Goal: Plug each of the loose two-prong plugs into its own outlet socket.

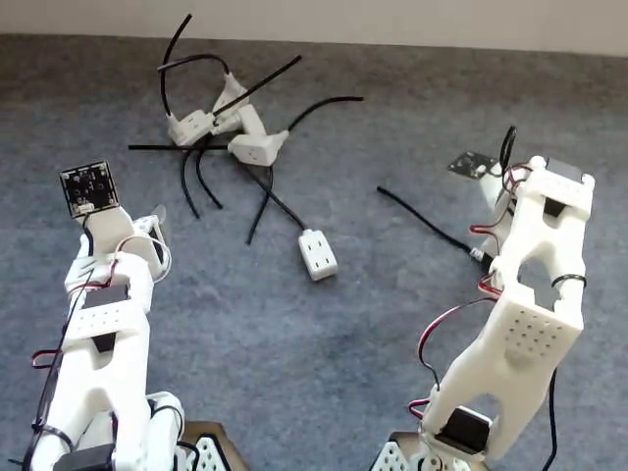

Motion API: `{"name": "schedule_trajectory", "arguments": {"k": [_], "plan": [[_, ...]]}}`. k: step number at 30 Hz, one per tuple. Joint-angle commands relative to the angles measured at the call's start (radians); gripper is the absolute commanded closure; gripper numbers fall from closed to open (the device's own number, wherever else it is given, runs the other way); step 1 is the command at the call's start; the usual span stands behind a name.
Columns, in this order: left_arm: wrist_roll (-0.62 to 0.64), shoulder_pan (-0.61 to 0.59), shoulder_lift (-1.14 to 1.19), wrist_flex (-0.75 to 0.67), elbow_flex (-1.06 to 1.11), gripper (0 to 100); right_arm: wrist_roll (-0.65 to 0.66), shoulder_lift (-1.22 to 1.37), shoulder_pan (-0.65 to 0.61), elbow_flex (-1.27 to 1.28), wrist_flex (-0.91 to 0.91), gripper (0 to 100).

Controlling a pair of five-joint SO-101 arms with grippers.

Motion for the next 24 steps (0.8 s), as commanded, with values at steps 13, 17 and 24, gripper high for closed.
{"name": "schedule_trajectory", "arguments": {"k": [13, 17, 24], "plan": [[0.005, 0.018, -0.012, -0.025, -0.004, 79, -0.252, -0.024, -0.203, -0.694, 0.337, 89.6], [0.005, 0.018, -0.012, -0.025, -0.004, 79, -0.364, -0.090, -0.291, -0.799, 0.337, 89.6], [0.005, 0.018, -0.012, -0.025, -0.004, 79, -0.489, -0.289, -0.446, -0.802, 0.337, 89.4]]}}
